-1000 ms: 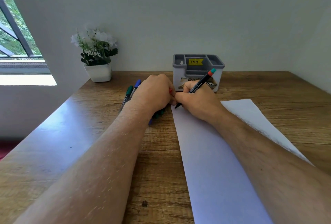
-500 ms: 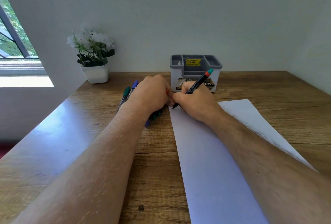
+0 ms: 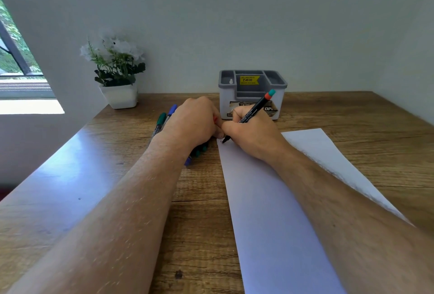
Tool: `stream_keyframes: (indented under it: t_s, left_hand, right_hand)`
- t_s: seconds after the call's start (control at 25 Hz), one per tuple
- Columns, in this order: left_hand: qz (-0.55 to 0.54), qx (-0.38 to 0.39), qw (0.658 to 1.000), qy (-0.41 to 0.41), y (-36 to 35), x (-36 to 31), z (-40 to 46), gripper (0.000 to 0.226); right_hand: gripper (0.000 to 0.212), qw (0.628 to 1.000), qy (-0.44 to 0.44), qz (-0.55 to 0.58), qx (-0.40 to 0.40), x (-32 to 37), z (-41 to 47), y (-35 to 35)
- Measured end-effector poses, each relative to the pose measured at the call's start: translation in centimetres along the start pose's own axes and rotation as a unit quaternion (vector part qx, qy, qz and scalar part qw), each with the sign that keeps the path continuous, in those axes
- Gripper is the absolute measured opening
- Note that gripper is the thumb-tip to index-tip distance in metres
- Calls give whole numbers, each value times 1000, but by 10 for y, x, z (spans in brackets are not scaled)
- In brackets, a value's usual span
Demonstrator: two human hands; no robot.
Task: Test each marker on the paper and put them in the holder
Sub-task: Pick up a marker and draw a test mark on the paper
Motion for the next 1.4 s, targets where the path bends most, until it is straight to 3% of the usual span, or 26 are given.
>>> stream_keyframes:
  t_s: [0.28,0.44,0.64,0.76,0.84,0.92,1.04,1.4]
  left_hand:
    - [15,14,1000,5,-2,0,1,25]
    - [-24,-7,999,-26,-2,1,-1,10]
    - [-286,-75,954,-47,3,5,-4,30]
    - [-446,-68,892,-20,6,4,-2,23]
    - [-496,-75,865,-4,7,7,-1,19]
    - [-482,-81,872,-8,6,9,0,10]
    - [-481,-70,873,-24,2,10,0,17]
    - [-485,-49,872,-46,-2,2,-4,17]
  right_hand:
    - [33,999,-3,6,-50,-6,2,1]
    - [31,998,-29,39,-45,-7,1,4]
    - [21,951,-110,281,-68,-12,3,22]
    - [21,911,-119,388,-75,-13,3,27]
    - [17,900,-105,415,-80,-13,5,28]
    - [10,890,-89,439,-83,-12,6,30]
    - [16,882,-82,456,-85,-11,6,30]
    - [7,899,-69,424,-86,-9,6,29]
Point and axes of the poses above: each hand's wrist, its own z-axis towards the middle knuckle, its own y-axis out of the back of the hand, x = y × z, the point moved 5 cm from there along z, towards the middle knuckle
